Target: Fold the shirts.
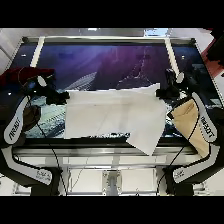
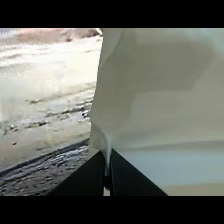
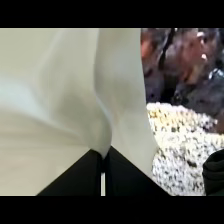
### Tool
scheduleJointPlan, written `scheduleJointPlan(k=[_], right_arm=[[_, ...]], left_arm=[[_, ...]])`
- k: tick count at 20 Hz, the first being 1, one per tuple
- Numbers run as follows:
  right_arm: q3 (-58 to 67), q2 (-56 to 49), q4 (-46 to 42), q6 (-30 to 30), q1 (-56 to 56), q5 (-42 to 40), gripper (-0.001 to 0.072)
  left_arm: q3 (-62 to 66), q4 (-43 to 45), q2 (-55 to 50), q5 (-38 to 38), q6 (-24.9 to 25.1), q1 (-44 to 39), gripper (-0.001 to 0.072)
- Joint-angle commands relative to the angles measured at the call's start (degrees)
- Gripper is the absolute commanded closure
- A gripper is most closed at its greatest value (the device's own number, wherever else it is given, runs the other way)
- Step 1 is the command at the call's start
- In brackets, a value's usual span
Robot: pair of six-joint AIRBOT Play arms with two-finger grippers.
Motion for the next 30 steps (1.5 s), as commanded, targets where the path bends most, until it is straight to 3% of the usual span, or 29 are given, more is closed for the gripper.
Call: scheduleJointPlan(k=[1,2,3,6,9,13,17,21,27,30], right_arm=[[-2.5,0.0,1.9,0.0,0.0,-0.9,0.0482],[-2.4,0.2,2.7,0.0,0.0,-1.0,0.0327],[-1.8,0.4,2.8,0.0,0.0,-0.4,0.0317],[1.2,3.7,0.4,-0.2,0.0,4.3,0.0317],[1.9,11.6,-2.0,-1.2,0.0,10.1,0.0316],[-10.6,23.0,-1.5,-2.6,0.0,15.9,0.0317],[-34.3,36.5,6.9,-0.3,0.0,14.8,0.0317],[-50.2,46.4,16.2,5.7,0.0,13.6,0.0317],[-59.5,47.8,24.5,8.1,0.0,7.4,0.0317],[-59.6,47.8,24.4,8.1,0.0,6.0,0.0317]], left_arm=[[0.0,-3.7,0.0,-1.6,1.8,0.0,0.0501],[0.1,-5.0,0.0,-2.2,2.8,0.0,0.0311],[0.6,-5.4,0.1,-3.1,3.1,0.0,0.0255],[5.1,-5.6,2.6,-6.9,3.2,0.8,0.0255],[6.7,-4.1,11.2,-9.9,7.5,1.4,0.0255],[-6.8,2.6,25.9,-11.1,8.5,1.6,0.0255],[-27.4,0.3,38.8,-8.8,8.5,1.8,0.0255],[-32.0,-3.8,43.9,-8.5,8.6,1.8,0.0255],[-32.0,-7.6,44.0,-7.4,9.6,1.8,0.0255],[-32.0,-7.6,44.0,-7.9,9.6,1.8,0.0255]])
